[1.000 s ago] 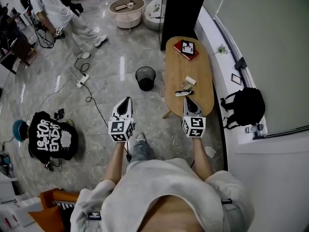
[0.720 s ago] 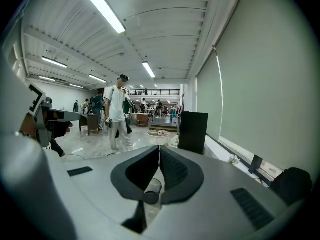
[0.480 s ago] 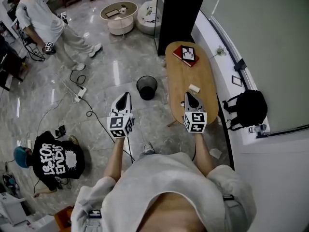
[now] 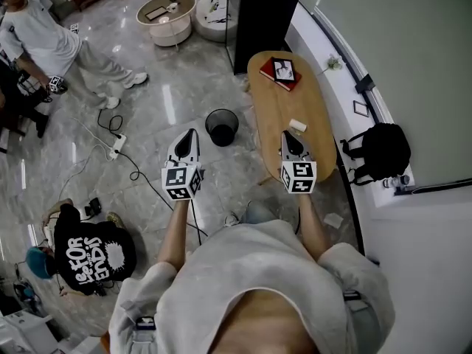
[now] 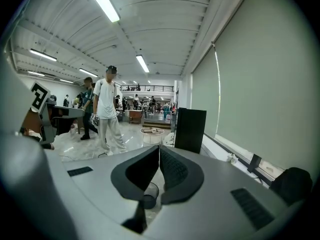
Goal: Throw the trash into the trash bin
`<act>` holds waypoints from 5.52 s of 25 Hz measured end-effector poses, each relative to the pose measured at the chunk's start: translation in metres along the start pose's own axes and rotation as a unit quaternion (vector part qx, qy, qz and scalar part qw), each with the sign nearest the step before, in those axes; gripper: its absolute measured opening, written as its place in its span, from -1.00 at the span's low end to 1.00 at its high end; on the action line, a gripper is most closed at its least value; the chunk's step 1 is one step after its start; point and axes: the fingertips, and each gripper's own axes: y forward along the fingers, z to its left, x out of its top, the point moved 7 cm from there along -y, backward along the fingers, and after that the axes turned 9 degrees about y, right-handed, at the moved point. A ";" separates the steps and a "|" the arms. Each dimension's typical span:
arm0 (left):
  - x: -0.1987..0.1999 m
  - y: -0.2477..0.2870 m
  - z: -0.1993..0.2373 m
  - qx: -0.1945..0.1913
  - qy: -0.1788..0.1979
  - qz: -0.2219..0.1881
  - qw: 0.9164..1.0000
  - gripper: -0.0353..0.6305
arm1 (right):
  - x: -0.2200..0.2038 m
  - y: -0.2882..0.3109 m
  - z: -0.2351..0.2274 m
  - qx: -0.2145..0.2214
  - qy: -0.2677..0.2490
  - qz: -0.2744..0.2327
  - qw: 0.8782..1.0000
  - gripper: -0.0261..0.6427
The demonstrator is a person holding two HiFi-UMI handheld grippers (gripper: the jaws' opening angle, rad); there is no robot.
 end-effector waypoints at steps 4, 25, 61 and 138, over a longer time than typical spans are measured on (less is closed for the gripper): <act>-0.007 0.018 0.005 -0.002 -0.002 0.007 1.000 -0.84 | 0.000 0.023 -0.002 0.007 0.003 0.005 1.000 -0.83; 0.001 0.157 0.059 0.111 0.002 0.057 0.992 -0.84 | 0.059 0.257 -0.035 0.144 0.007 0.011 0.989 -0.83; -0.086 0.300 0.116 -0.070 -0.014 0.136 0.988 -0.84 | -0.004 0.346 -0.018 0.042 0.068 0.095 0.992 -0.83; -0.249 0.338 -0.174 -0.397 0.032 0.229 0.888 -0.84 | -0.334 0.127 -0.162 -0.330 0.370 0.213 0.842 -0.73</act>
